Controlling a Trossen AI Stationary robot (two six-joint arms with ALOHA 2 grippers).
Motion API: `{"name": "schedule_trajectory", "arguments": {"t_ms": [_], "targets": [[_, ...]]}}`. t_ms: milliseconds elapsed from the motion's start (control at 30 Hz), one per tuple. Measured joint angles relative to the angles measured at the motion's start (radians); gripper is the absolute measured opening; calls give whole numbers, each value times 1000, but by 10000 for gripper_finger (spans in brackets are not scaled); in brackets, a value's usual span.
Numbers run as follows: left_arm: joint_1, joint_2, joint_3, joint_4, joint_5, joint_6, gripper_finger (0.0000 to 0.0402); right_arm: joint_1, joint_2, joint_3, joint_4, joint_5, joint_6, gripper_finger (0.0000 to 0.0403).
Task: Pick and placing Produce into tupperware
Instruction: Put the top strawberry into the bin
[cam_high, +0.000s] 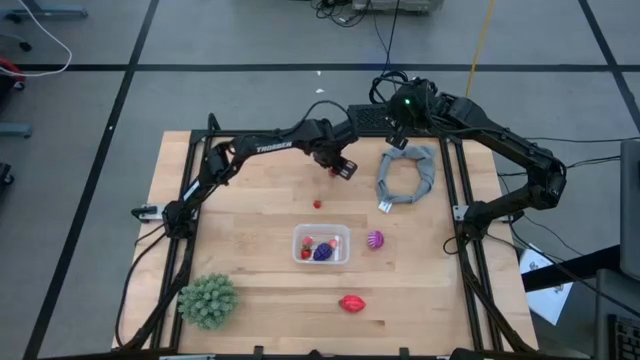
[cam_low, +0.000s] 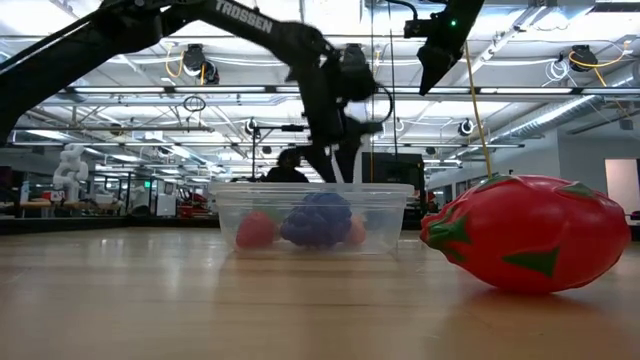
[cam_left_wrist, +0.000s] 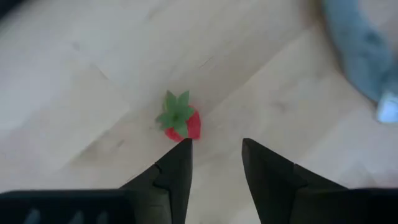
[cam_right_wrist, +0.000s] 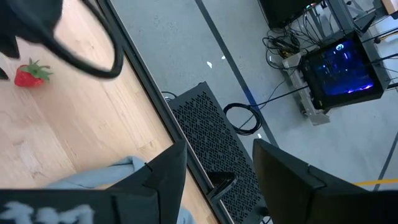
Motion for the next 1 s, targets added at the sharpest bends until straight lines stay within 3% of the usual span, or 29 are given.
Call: {"name": "schedule_trajectory", "arguments": {"t_ms": [200,533,733,1000], "targets": [[14,-7,235,-287,-184,66,143,0,0,0,-8,0,-16,177],[91,-284,174,-540,-400,-37,143,4,0,0,-7,-4,-36,177],[61,-473,124,-534,-405,-70,143,45,0,0,18,-117,-34,177],[39,-742,-93,-538,-428,-208,143,165,1,0,177,-220,-86,177]]}}
